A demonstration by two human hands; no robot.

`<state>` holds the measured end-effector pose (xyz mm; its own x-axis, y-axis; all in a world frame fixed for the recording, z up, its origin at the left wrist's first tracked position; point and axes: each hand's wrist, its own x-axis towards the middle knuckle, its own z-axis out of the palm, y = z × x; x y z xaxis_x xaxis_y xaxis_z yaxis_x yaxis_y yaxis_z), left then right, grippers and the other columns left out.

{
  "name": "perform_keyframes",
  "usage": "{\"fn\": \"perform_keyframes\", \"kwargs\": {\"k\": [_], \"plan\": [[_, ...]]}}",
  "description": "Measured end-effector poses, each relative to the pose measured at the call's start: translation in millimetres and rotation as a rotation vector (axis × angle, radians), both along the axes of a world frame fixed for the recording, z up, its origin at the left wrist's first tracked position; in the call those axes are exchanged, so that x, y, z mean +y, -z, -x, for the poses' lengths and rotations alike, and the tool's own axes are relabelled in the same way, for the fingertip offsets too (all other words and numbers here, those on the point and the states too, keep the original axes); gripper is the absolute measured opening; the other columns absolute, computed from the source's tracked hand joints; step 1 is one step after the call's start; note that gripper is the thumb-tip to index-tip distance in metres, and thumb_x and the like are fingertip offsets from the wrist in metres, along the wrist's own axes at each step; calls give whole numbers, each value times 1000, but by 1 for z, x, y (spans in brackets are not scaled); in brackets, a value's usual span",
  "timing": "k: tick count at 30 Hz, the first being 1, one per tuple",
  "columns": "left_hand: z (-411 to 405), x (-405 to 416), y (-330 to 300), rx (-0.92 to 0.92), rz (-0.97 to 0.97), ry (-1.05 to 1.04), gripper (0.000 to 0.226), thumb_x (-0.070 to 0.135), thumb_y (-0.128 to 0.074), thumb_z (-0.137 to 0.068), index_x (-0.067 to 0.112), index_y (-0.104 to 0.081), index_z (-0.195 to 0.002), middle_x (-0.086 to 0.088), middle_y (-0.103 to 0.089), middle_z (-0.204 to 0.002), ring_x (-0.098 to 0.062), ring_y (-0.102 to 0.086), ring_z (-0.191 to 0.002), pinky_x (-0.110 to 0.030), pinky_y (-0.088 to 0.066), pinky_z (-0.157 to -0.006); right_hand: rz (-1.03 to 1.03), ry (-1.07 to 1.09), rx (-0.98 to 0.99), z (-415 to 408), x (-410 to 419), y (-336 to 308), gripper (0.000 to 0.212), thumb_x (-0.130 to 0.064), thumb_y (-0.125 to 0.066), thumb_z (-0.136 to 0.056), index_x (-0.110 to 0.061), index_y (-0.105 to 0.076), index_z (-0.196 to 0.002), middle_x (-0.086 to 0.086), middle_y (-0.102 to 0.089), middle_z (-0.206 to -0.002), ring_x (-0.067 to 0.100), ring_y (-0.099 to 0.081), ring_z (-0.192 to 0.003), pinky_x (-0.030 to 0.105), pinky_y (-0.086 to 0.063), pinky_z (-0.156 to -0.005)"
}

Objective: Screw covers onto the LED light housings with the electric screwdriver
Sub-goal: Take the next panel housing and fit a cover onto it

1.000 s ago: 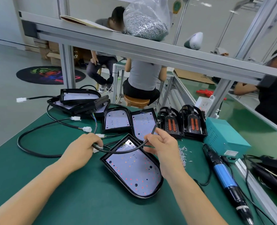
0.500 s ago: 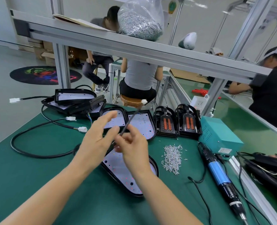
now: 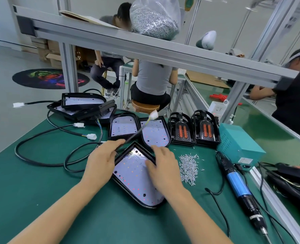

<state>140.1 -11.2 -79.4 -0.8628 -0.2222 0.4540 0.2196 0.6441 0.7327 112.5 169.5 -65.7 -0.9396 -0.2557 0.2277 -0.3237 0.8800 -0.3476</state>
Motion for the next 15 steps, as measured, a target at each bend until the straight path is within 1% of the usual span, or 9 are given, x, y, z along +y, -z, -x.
{"fn": "perform_keyframes", "kwargs": {"k": [2,4,6,7,9,10,12,13,15], "plan": [[-2,-1,10,9,23,-60,44,-17,-47,-85,6,-66,-117,-3,-65,-116,-21,-59,-108,-18,-36,-94,31,46,-145,5,16,6,45,-24,-45,-101,-18,-42,-145,8,-49,-137,29,-45,-123,36,-38,-98],[-1,0,17,38,51,-106,42,-19,-47,-84,4,-68,-113,-6,-65,-111,-25,-60,-103,-24,-39,-91,200,-14,-289,7,26,11,37,-13,-45,-100,-18,-54,-135,9,-62,-122,27,-55,-110,32,-43,-90],[3,-1,21,28,40,-122,41,-20,-47,-83,4,-69,-107,-7,-65,-107,-26,-60,-98,-28,-42,-88,356,-79,-339,6,33,10,36,-5,-46,-98,-18,-63,-127,4,-68,-109,22,-59,-99,24,-43,-82],[6,-3,21,-20,-3,-118,38,-19,-48,-83,6,-70,-101,-7,-66,-104,-25,-60,-95,-27,-42,-85,390,-102,-335,7,37,7,36,-2,-48,-97,-17,-64,-126,0,-69,-111,19,-59,-100,19,-42,-82],[12,-10,21,-212,-86,-80,37,-14,-51,-84,17,-71,-88,-5,-68,-95,-25,-60,-88,-23,-41,-74,426,-147,-330,10,43,2,35,-2,-52,-96,-16,-64,-126,-6,-68,-116,12,-59,-107,9,-38,-85],[14,-14,20,-308,-119,-51,39,-12,-53,-84,23,-70,-83,-5,-69,-91,-27,-61,-87,-24,-43,-72,433,-166,-325,12,45,-1,34,-3,-54,-95,-15,-65,-125,-7,-68,-115,10,-60,-106,7,-38,-85],[17,-18,16,-392,-175,-15,40,-11,-55,-83,26,-69,-79,-4,-70,-95,-27,-62,-90,-28,-44,-78,437,-198,-317,19,47,-9,31,-6,-57,-94,-17,-67,-122,-3,-70,-107,8,-60,-93,10,-40,-79],[18,-18,12,-360,-170,-35,37,-9,-55,-84,24,-70,-81,-3,-69,-100,-24,-61,-92,-28,-42,-81,428,-222,-317,22,47,-13,29,-7,-58,-94,-18,-68,-119,-1,-71,-100,8,-57,-84,14,-41,-75],[20,-13,1,-170,-95,-85,25,-1,-58,-87,19,-70,-90,2,-66,-105,-17,-55,-97,-25,-37,-85,374,-283,-321,30,46,-21,26,-6,-57,-94,-19,-71,-111,-2,-65,-81,3,-48,-67,16,-37,-63]]}}
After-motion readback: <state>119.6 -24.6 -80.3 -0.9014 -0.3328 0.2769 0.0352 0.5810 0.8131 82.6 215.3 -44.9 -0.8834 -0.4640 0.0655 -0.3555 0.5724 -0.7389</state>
